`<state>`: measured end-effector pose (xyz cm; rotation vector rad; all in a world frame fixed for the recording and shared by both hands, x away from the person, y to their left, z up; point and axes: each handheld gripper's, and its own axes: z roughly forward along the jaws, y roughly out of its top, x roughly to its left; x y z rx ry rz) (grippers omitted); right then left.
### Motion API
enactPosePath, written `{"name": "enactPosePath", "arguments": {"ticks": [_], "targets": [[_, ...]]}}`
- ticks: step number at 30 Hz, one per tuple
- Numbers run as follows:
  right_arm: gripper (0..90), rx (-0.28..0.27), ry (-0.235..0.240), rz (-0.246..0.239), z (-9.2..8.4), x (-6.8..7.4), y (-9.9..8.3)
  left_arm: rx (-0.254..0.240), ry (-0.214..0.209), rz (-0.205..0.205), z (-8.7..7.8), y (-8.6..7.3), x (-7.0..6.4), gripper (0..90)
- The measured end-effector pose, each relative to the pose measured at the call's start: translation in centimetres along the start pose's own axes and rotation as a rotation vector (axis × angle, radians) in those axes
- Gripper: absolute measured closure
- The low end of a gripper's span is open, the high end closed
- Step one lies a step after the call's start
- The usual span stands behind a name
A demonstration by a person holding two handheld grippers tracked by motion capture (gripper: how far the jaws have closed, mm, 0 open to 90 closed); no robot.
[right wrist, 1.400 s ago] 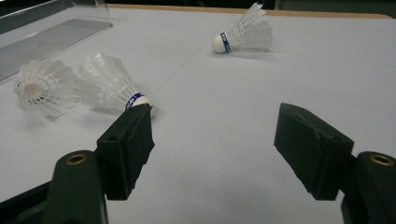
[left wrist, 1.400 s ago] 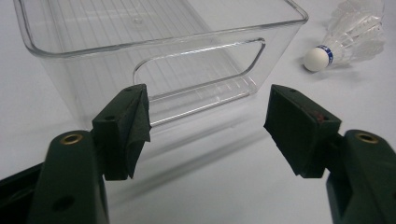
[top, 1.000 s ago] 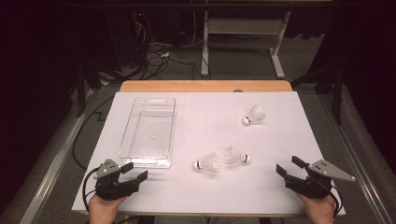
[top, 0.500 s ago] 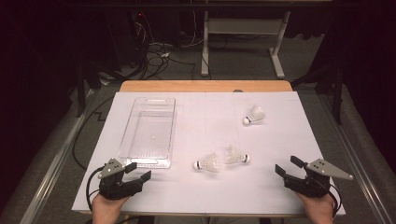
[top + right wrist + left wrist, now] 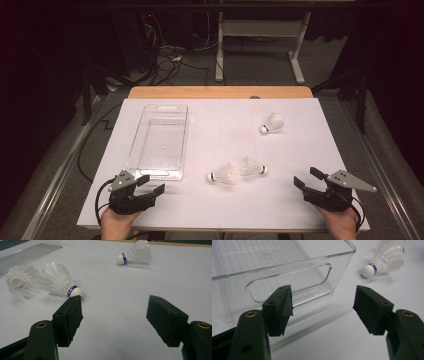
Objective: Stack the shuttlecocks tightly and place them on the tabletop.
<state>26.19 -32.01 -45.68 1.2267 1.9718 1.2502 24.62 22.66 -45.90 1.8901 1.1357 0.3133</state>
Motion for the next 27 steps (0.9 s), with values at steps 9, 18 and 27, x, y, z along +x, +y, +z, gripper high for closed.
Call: {"name": "enactPosePath", "arguments": {"ticks": [9, 18, 27], "targets": [[29.5, -0.002, 0.002, 0.002, 0.0, 0.0, 0.0, 0.008, -0.019, 0.022, 0.4, 0.3, -1.1, 32.1], [29.8, -0.003, 0.006, -0.001, 0.0, 0.1, 0.0, 0.025, -0.040, 0.058, 1.1, 0.7, -2.4, 32.6], [30.2, 0.000, 0.010, -0.007, 0.0, 0.2, -0.1, 0.032, -0.054, 0.080, 1.7, 1.1, -3.3, 32.6]]}}
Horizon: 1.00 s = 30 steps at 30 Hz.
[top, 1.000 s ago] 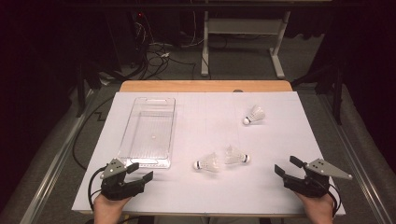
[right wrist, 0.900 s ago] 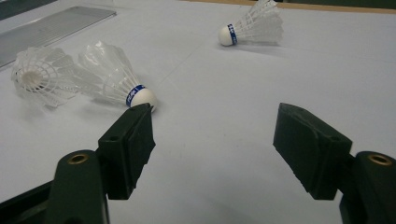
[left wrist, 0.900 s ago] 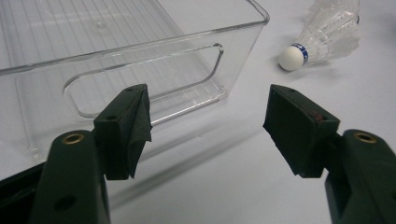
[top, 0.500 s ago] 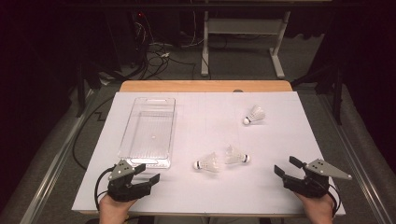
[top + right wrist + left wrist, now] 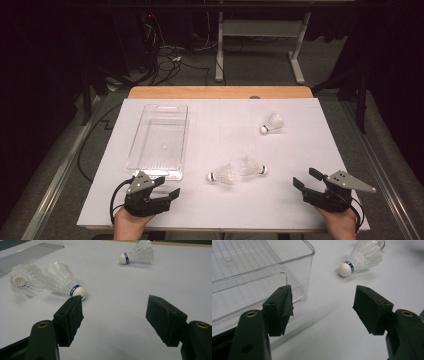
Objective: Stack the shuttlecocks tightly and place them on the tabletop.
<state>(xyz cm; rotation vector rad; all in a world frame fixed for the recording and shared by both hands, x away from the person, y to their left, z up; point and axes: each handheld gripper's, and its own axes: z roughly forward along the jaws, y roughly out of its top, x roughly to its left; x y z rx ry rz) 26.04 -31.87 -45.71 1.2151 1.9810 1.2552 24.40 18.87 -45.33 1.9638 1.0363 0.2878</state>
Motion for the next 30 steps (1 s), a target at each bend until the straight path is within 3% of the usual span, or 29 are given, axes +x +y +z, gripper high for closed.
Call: {"name": "enactPosePath", "arguments": {"ticks": [30], "targets": [[30.3, 0.000, 0.002, 0.002, -0.1, 0.1, 0.0, 0.039, -0.056, 0.054, 2.3, 1.4, -2.0, 32.7]]}}
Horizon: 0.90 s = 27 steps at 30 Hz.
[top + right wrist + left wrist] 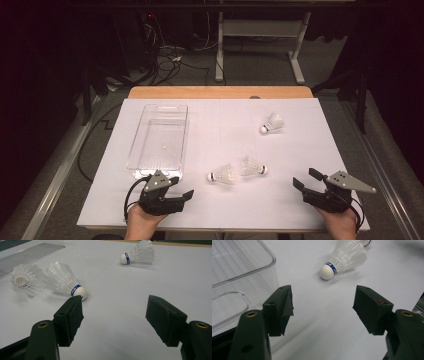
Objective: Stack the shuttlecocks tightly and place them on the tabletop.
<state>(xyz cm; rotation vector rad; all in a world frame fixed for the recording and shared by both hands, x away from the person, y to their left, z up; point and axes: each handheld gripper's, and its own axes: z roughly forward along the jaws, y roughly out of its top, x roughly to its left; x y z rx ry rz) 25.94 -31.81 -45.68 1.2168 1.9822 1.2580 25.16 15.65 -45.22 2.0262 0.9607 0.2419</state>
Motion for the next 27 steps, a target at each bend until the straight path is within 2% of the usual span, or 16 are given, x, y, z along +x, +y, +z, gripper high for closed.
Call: {"name": "enactPosePath", "arguments": {"ticks": [11, 14, 26, 27], "targets": [[30.3, -0.001, 0.002, -0.004, 0.0, 0.0, 0.0, 0.007, -0.011, -0.006, 0.5, 0.3, -0.3, 32.9], [30.3, -0.001, 0.002, 0.002, 0.0, 0.0, 0.0, 0.010, -0.002, 0.009, 0.6, 0.5, -0.5, 33.0], [30.2, -0.004, 0.004, 0.003, -0.1, 0.0, 0.0, 0.025, -0.028, 0.010, 1.7, 1.3, -1.2, 34.1], [30.2, -0.004, 0.004, 0.002, -0.1, 0.0, 0.0, 0.026, -0.018, 0.010, 1.9, 1.4, -1.3, 34.2]]}}
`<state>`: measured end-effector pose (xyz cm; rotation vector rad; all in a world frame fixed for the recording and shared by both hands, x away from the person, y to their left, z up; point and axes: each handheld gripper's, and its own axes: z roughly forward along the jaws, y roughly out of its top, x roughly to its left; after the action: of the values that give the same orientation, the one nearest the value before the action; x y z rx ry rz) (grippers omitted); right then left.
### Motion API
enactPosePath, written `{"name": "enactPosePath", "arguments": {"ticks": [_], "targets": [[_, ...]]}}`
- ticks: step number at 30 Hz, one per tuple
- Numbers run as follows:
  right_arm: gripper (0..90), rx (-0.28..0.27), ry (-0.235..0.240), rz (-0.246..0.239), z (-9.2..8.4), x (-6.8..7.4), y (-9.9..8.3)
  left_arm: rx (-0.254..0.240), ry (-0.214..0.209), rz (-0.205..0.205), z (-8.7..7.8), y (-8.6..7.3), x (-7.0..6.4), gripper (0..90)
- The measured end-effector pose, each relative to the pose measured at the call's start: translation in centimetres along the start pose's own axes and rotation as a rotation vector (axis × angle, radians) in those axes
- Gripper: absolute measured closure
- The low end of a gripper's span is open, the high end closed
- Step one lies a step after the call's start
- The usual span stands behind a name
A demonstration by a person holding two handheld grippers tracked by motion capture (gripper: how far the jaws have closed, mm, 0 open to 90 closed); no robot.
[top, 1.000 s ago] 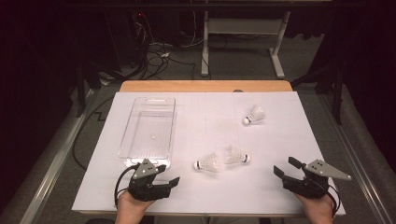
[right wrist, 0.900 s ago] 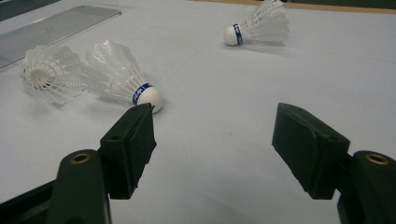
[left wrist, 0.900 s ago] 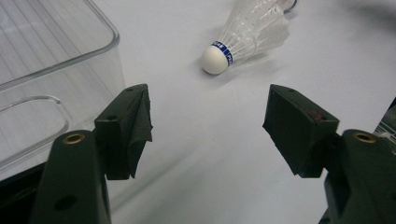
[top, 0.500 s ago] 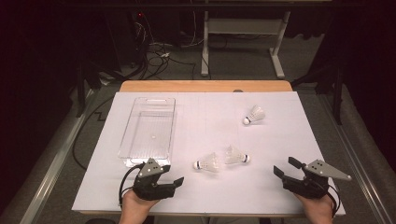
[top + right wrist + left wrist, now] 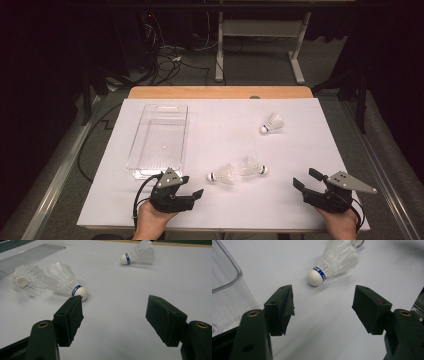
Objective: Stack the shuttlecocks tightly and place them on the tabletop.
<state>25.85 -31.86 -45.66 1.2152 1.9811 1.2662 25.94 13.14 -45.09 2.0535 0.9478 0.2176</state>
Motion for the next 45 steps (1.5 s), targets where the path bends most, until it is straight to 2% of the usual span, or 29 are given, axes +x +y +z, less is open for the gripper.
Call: {"name": "enactPosePath", "arguments": {"ticks": [6, 17, 23, 28, 35, 45], "targets": [[30.3, -0.002, 0.000, 0.003, 0.0, 0.0, 0.0, 0.004, 0.004, -0.005, 0.3, 0.4, -0.1, 35.3], [30.4, -0.005, -0.003, 0.000, -0.1, 0.0, 0.0, -0.008, -0.018, -0.017, 0.8, 0.9, -0.4, 35.1], [30.4, -0.005, -0.002, 0.001, -0.1, 0.0, 0.0, 0.011, -0.037, -0.036, 1.1, 1.3, -0.4, 36.1], [30.4, -0.005, -0.004, -0.001, -0.1, 0.0, 0.0, 0.037, -0.032, -0.013, 1.4, 1.7, -0.8, 36.6], [30.4, -0.004, -0.002, 0.000, -0.1, 0.0, 0.0, 0.041, -0.025, -0.007, 1.8, 2.4, -1.2, 36.7], [30.4, -0.001, 0.000, -0.001, 0.0, 0.0, 0.0, 0.083, -0.013, -0.009, 2.8, 3.3, -1.6, 36.2]]}}
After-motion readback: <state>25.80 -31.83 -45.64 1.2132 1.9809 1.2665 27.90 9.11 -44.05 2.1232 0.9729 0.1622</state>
